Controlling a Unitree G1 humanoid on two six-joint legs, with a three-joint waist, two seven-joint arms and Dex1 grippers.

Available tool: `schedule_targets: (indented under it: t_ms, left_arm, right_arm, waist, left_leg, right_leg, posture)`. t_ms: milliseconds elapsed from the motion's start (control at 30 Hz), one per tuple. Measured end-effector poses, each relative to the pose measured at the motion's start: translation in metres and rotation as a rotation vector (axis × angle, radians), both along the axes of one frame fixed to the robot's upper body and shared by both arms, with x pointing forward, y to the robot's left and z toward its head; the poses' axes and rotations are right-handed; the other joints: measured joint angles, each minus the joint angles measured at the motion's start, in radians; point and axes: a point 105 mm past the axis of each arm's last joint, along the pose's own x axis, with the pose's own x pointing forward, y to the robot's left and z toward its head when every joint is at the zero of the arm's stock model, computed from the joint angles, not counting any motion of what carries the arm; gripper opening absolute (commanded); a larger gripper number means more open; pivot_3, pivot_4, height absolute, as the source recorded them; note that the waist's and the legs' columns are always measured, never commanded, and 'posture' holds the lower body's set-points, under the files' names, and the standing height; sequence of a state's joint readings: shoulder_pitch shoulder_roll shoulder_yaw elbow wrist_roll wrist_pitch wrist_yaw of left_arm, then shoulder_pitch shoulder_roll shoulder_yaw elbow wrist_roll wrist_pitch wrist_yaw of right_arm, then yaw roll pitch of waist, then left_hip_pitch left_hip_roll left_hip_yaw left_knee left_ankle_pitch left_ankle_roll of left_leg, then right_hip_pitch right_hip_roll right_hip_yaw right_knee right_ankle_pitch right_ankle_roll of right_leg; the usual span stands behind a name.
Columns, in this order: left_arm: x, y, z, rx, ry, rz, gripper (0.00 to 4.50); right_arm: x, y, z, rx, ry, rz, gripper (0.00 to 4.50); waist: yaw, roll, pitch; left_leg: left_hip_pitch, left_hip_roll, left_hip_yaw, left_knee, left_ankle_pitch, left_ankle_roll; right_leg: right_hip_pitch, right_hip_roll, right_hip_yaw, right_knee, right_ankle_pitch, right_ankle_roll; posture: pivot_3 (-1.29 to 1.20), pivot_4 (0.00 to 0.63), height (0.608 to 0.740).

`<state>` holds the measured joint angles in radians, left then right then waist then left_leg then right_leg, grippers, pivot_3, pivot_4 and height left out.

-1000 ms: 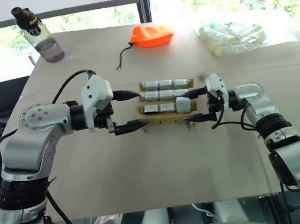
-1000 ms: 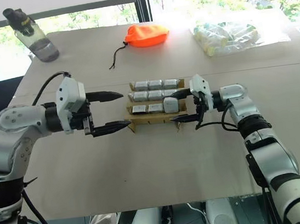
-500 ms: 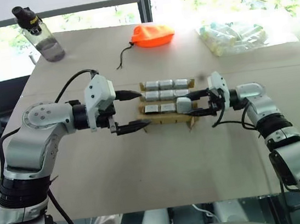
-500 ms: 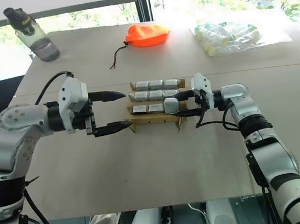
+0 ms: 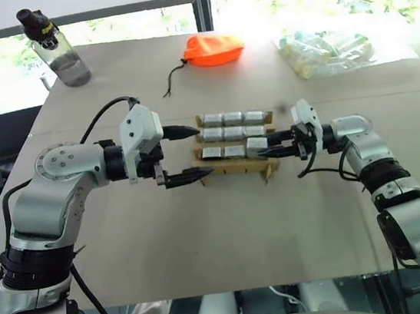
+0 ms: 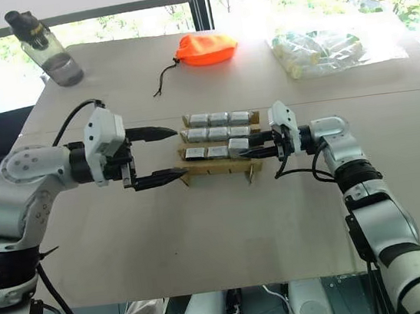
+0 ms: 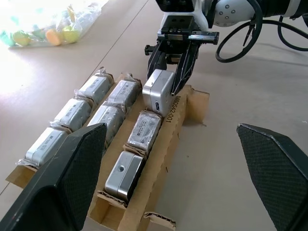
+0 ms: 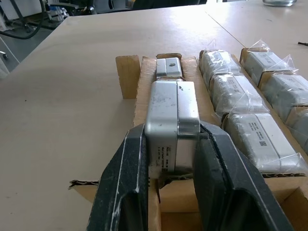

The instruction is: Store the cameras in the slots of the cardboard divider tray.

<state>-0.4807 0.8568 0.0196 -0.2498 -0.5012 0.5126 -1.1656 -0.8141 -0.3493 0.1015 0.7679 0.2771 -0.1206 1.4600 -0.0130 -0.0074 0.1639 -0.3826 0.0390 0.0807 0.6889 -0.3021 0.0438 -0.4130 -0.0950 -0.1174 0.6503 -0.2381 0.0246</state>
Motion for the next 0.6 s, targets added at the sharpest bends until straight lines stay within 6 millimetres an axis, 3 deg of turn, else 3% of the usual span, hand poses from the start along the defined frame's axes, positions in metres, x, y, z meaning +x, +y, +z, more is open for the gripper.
schedule_targets:
  t_ms: [433, 467, 533, 600]
  left_arm:
    - [0.0009, -0.0024, -0.0006, 0.005, 0.003, -0.012, 4.50]
    - [0.0009, -0.0025, -0.0006, 0.005, 0.003, -0.013, 4.50]
    - [0.0008, -0.0025, -0.0005, 0.006, 0.003, -0.013, 4.50]
    - [0.0008, -0.0025, -0.0005, 0.006, 0.003, -0.013, 4.50]
  right_arm:
    - [0.0031, -0.0033, -0.0036, -0.065, -0.093, -0.004, 0.72]
    - [0.0032, -0.0029, -0.0038, -0.068, -0.093, -0.001, 1.52]
    - [0.0031, -0.0030, -0.0048, -0.075, -0.089, 0.003, 2.23]
    - [0.0028, -0.0032, -0.0061, -0.083, -0.087, 0.006, 3.23]
  waist:
    - [0.002, 0.000, 0.000]
    - [0.002, 0.000, 0.000]
    - [0.002, 0.000, 0.000]
    - [0.001, 0.000, 0.000]
  left_leg:
    - [0.000, 0.000, 0.000, 0.000, 0.000, 0.000]
    - [0.000, 0.000, 0.000, 0.000, 0.000, 0.000]
    - [0.000, 0.000, 0.000, 0.000, 0.000, 0.000]
    - [0.000, 0.000, 0.000, 0.000, 0.000, 0.000]
  right_leg:
    - [0.000, 0.000, 0.000, 0.000, 0.000, 0.000]
    - [0.000, 0.000, 0.000, 0.000, 0.000, 0.000]
    - [0.000, 0.000, 0.000, 0.000, 0.000, 0.000]
    - [0.000, 0.000, 0.000, 0.000, 0.000, 0.000]
  posture:
    - [0.00, 0.150, 0.726]
    - [0.00, 0.150, 0.726]
    - [0.00, 0.150, 0.726]
    - [0.00, 0.150, 0.726]
